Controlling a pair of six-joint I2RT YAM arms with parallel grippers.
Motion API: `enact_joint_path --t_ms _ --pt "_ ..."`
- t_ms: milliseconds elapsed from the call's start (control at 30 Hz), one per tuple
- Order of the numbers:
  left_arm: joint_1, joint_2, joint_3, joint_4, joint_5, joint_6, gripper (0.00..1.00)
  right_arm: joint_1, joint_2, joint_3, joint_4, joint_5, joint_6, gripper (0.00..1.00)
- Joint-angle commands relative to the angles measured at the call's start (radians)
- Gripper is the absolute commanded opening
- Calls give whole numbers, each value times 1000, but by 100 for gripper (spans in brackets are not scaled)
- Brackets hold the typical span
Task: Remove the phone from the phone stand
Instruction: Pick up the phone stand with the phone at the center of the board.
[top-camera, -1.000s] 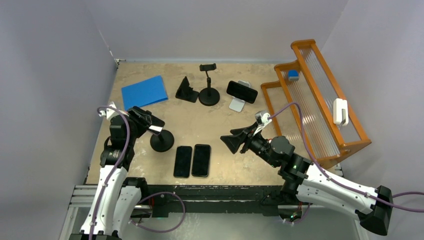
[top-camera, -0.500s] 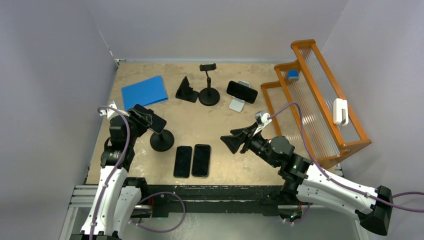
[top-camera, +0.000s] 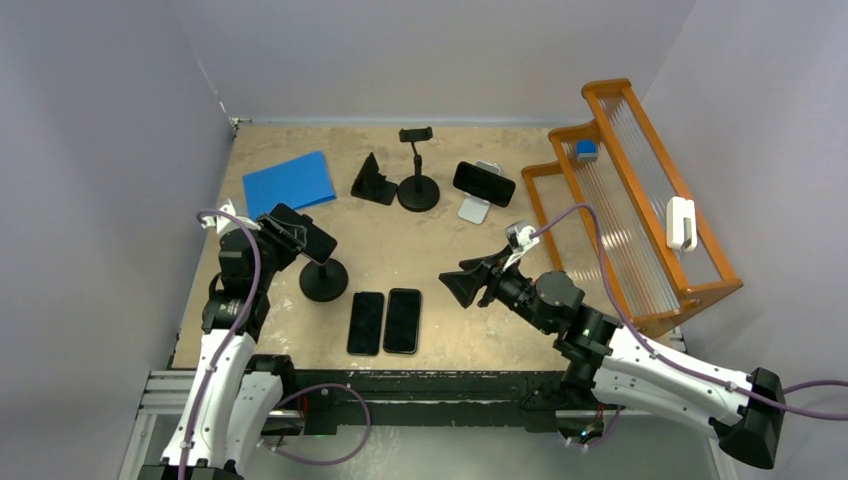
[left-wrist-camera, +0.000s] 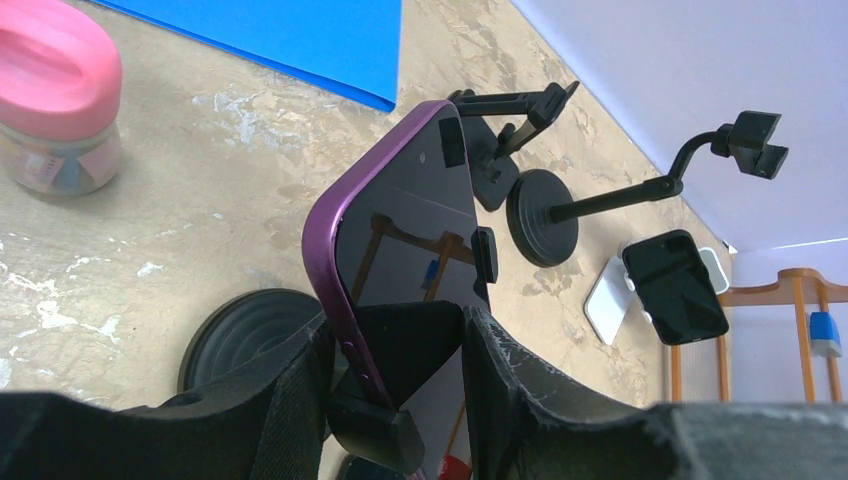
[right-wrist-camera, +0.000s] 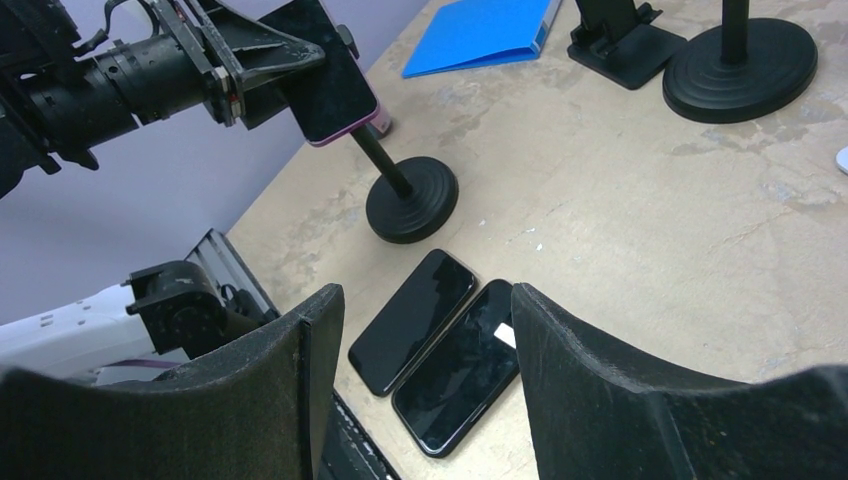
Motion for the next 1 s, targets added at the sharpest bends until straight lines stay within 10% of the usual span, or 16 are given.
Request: enact_joint_path --t_ms 0,267,967 --pt "4 -7 18 38 1 -16 11 3 13 44 40 8 -11 65" --pt "6 -76 -64 -6 6 -102 41 3 23 51 40 7 -20 65" --pt "5 -304 -183 30 -5 -250 71 3 12 53 10 -34 -47 65"
